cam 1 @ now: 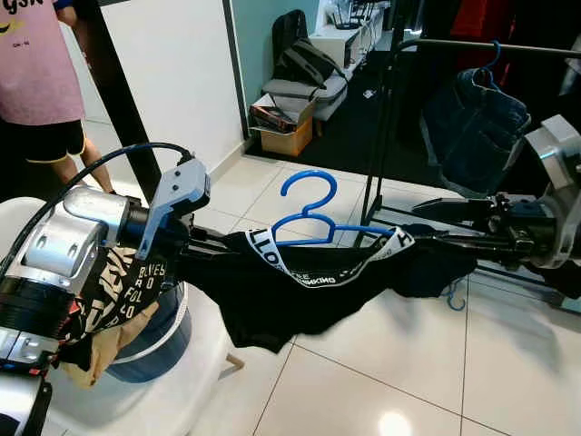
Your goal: Hang hanger
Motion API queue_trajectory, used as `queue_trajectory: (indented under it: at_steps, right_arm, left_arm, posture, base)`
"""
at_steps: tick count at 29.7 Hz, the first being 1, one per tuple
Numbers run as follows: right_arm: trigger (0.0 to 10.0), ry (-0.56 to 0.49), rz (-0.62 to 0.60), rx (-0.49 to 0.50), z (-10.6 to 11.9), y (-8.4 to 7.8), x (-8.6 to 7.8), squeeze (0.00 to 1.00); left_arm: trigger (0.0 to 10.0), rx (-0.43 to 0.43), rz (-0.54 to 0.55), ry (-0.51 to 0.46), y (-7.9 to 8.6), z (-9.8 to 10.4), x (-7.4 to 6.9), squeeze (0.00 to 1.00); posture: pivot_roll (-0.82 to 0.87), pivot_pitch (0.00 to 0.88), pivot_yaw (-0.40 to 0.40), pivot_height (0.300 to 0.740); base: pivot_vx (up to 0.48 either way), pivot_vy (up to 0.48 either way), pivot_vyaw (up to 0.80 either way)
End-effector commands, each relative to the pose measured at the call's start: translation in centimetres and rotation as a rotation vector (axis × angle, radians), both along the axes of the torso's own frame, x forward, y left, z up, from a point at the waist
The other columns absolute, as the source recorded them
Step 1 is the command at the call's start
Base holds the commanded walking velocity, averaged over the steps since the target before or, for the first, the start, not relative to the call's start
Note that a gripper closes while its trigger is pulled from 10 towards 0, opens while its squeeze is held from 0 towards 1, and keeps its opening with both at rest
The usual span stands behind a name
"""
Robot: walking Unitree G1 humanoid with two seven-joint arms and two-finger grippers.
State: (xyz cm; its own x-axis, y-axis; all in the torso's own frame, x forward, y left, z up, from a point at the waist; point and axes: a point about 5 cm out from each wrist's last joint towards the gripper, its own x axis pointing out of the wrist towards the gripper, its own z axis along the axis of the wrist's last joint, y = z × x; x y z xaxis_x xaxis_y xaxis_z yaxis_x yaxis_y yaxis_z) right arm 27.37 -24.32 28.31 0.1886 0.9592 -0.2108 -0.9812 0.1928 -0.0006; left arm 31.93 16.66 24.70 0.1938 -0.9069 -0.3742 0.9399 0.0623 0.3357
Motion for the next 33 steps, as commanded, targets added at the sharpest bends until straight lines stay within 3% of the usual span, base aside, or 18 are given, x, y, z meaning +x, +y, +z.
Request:
queue_trajectory:
  at_steps: [1, 2, 5, 6, 7, 8, 10, 11, 15, 16, 17, 33]
  right_arm:
    - [10.0, 0.007, 0.042, -0.039, 0.0, 0.6, -0.1, 1.0]
    - [10.0, 0.01, 0.038, -0.105, -0.7, 0.7, 0.2, 1.0]
    - [10.0, 0.005, 0.022, -0.146, -1.2, 0.7, 0.5, 1.0]
    - [10.0, -0.002, 0.005, -0.165, -1.5, 0.8, 0.7, 0.81]
    - [10.0, -0.002, 0.005, -0.165, -1.5, 0.8, 0.7, 0.81]
    - [10.0, -0.017, -0.009, -0.167, -1.4, 0.9, 0.9, 0.51]
    - [10.0, -0.026, -0.017, -0.163, -1.3, 1.0, 1.0, 0.51]
    - [10.0, -0.023, -0.021, -0.157, -1.2, 1.1, 0.9, 0.0]
    - [10.0, 0.017, -0.013, -0.195, -1.7, 1.2, 0.7, 0.0]
    - [2.4, 0.026, -0.012, -0.202, -1.8, 1.2, 0.7, 0.0]
    - [0.0, 0.032, -0.014, -0.205, -1.8, 1.2, 0.7, 0.0]
    - [0.0, 0.054, -0.009, -0.222, -2.4, 1.4, 0.6, 0.0]
  left_arm:
    - [10.0, -0.006, -0.025, 0.01, -0.5, -0.2, -0.3, 0.0]
    - [10.0, -0.007, -0.05, 0.004, -1.0, 0.0, -0.4, 0.0]
    - [10.0, -0.015, -0.067, -0.001, -1.4, 0.3, -0.6, 0.0]
    - [10.0, -0.019, -0.093, -0.003, -1.7, 0.5, -0.9, 0.0]
    - [10.0, -0.019, -0.093, -0.003, -1.7, 0.5, -0.9, 0.0]
    - [10.0, -0.025, -0.117, -0.002, -1.9, 0.8, -1.2, 0.0]
    - [10.0, -0.028, -0.133, 0.0, -2.1, 1.0, -1.4, 0.0]
    - [10.0, -0.026, -0.149, -0.001, -2.2, 1.1, -1.7, 0.0]
    - [10.0, -0.025, -0.176, -0.009, -2.5, 1.5, -2.2, 0.0]
    - [10.0, -0.023, -0.185, -0.011, -2.5, 1.6, -2.4, 0.0]
    - [10.0, -0.022, -0.192, -0.012, -2.6, 1.7, -2.5, 0.0]
    - [10.0, -0.041, -0.244, -0.029, -3.3, 2.6, -3.2, 0.0]
  posture:
    - [-0.11, 0.0, 0.047, 0.74]
    - [-0.11, 0.0, 0.044, 0.74]
    - [-0.11, 0.0, 0.042, 0.74]
    - [-0.11, 0.0, 0.04, 0.74]
    - [-0.11, 0.0, 0.04, 0.74]
    - [-0.11, 0.0, 0.04, 0.74]
    - [-0.11, 0.0, 0.039, 0.74]
    - [-0.11, 0.0, 0.039, 0.74]
    - [-0.11, 0.0, 0.038, 0.74]
    - [-0.11, 0.0, 0.038, 0.74]
    - [-0.11, 0.0, 0.038, 0.74]
    - [-0.1, 0.0, 0.049, 0.74]
  base:
    - [0.0, 0.0, 0.0]
    - [0.0, 0.0, 0.0]
    - [0.0, 0.0, 0.0]
    - [0.0, 0.0, 0.0]
    - [0.0, 0.0, 0.0]
    - [0.0, 0.0, 0.0]
    - [0.0, 0.0, 0.0]
    - [0.0, 0.0, 0.0]
    - [0.0, 0.0, 0.0]
    - [0.0, 0.0, 0.0]
    - [0.0, 0.0, 0.0]
    - [0.0, 0.0, 0.0]
